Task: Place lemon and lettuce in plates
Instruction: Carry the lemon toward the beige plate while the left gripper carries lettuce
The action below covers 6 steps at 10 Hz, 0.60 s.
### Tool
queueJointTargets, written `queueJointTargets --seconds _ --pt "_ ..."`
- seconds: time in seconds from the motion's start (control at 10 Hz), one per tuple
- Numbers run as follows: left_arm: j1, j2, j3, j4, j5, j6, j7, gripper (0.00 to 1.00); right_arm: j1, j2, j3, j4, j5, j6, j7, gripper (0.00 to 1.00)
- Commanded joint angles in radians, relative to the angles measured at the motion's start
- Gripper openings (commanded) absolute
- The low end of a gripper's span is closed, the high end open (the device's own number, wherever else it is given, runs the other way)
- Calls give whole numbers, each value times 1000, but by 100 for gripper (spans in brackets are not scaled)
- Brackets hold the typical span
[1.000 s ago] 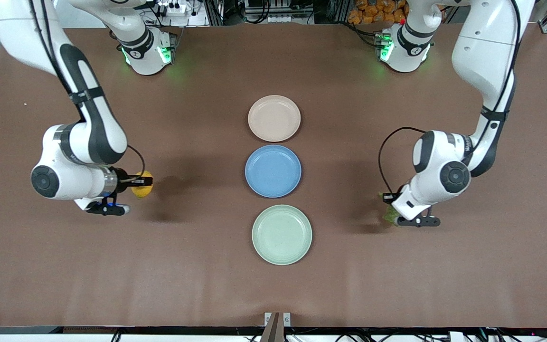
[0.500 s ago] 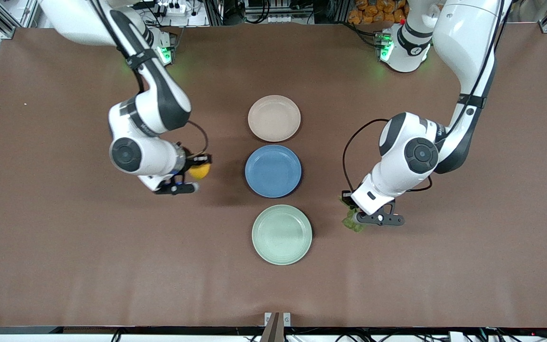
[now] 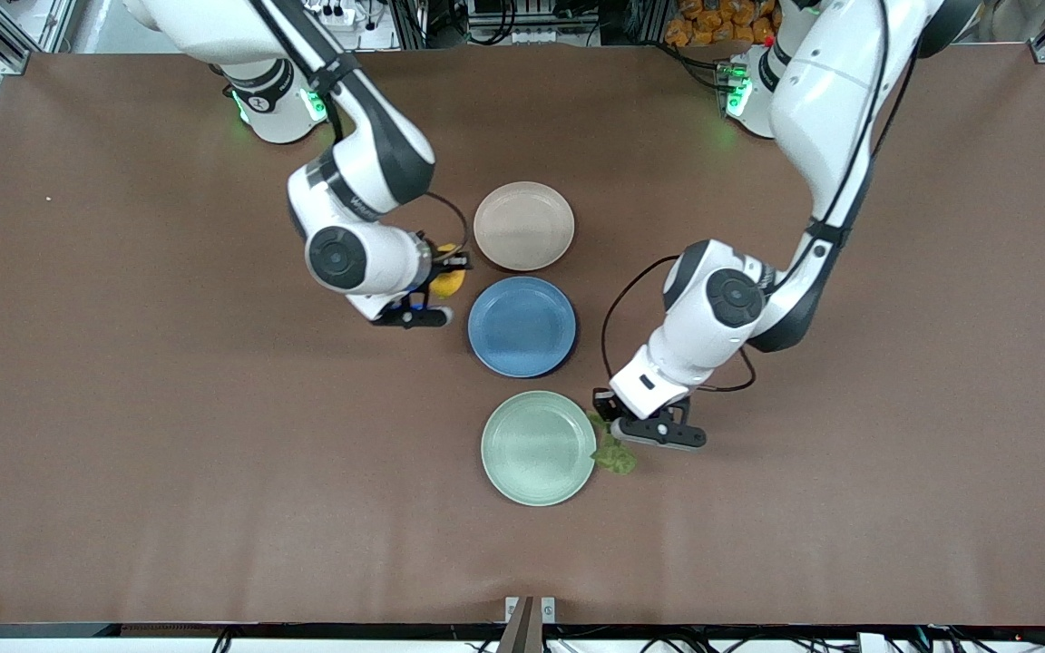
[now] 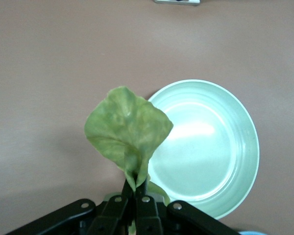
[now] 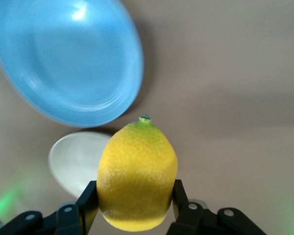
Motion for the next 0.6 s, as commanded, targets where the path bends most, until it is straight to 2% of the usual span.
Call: queueJointTargets --seconds 0.0,0.3,0.5 --pt "-26 69 8 78 -22 51 -15 0 64 -5 11 -19 34 18 74 0" --pt "-69 127 10 150 -22 99 -48 0 104 20 79 -45 35 36 146 0" --pt "-95 162 16 161 -22 157 -100 0 128 58 97 -46 28 103 212 1"
